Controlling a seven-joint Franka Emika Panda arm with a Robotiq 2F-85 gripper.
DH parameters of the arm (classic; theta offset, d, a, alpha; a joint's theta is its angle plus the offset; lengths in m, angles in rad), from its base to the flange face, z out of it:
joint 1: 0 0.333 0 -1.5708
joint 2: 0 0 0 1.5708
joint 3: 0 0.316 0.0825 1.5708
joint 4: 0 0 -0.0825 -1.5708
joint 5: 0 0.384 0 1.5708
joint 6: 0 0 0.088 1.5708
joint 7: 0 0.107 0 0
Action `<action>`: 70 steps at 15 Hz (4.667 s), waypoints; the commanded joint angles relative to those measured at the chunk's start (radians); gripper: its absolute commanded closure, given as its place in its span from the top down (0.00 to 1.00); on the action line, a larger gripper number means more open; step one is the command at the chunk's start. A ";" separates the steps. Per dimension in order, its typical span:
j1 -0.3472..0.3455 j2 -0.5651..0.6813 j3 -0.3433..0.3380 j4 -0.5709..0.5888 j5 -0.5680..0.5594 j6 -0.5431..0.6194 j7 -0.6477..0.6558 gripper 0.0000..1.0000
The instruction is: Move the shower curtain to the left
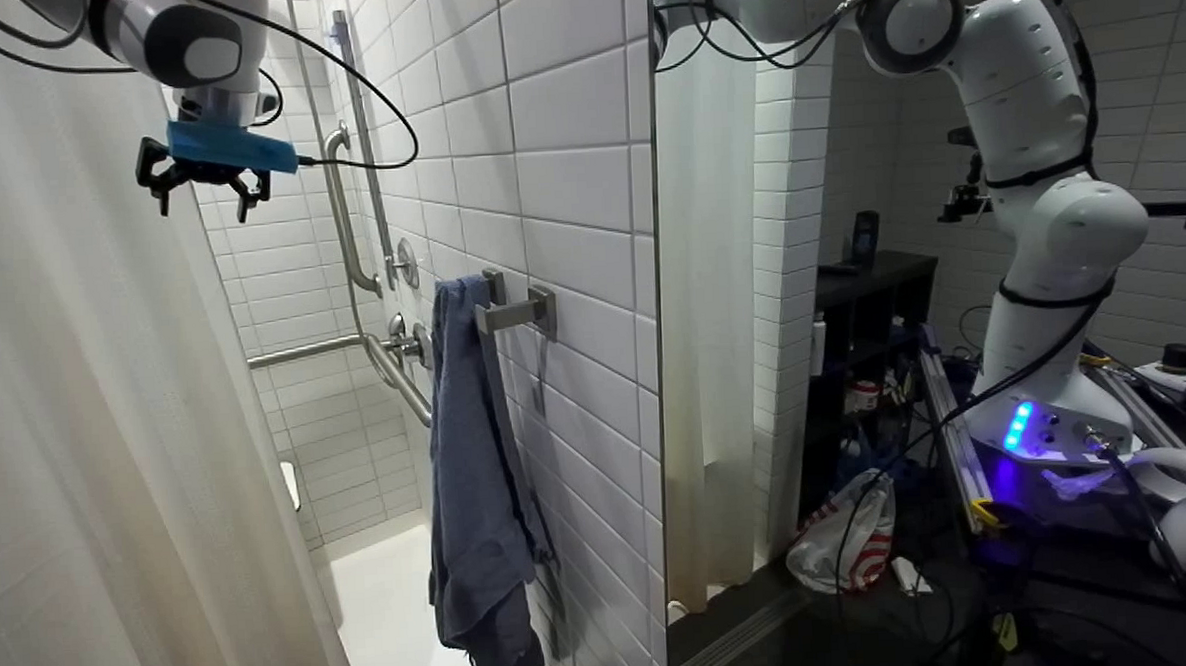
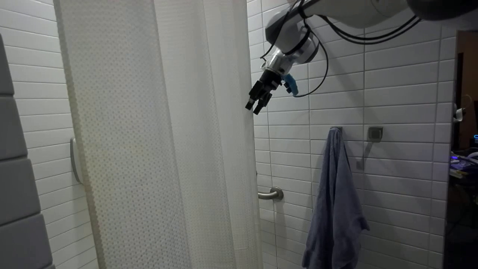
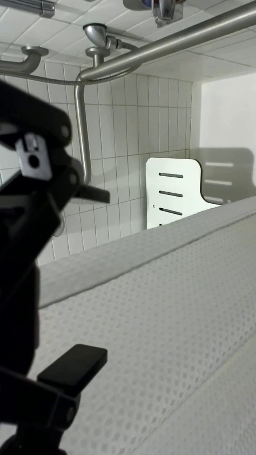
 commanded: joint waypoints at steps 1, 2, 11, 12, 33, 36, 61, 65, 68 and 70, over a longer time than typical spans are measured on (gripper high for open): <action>-0.021 0.110 0.045 0.173 -0.017 -0.072 0.007 1.00; -0.021 0.130 0.052 0.203 -0.022 -0.082 0.009 1.00; -0.008 0.192 0.034 0.311 -0.013 -0.150 -0.008 0.37; -0.009 0.186 0.033 0.307 -0.014 -0.148 -0.010 0.28; 0.126 0.172 0.067 0.372 -0.170 -0.651 -0.103 0.00; 0.156 0.192 0.070 0.409 -0.204 -0.721 -0.122 0.00; 0.328 0.349 0.183 0.557 -0.148 -0.600 -0.263 0.00; 0.382 0.344 0.181 0.546 -0.172 -0.621 -0.297 0.00; 0.413 0.348 0.182 0.548 -0.177 -0.630 -0.320 0.00; 0.428 0.356 0.182 0.552 -0.175 -0.635 -0.333 0.00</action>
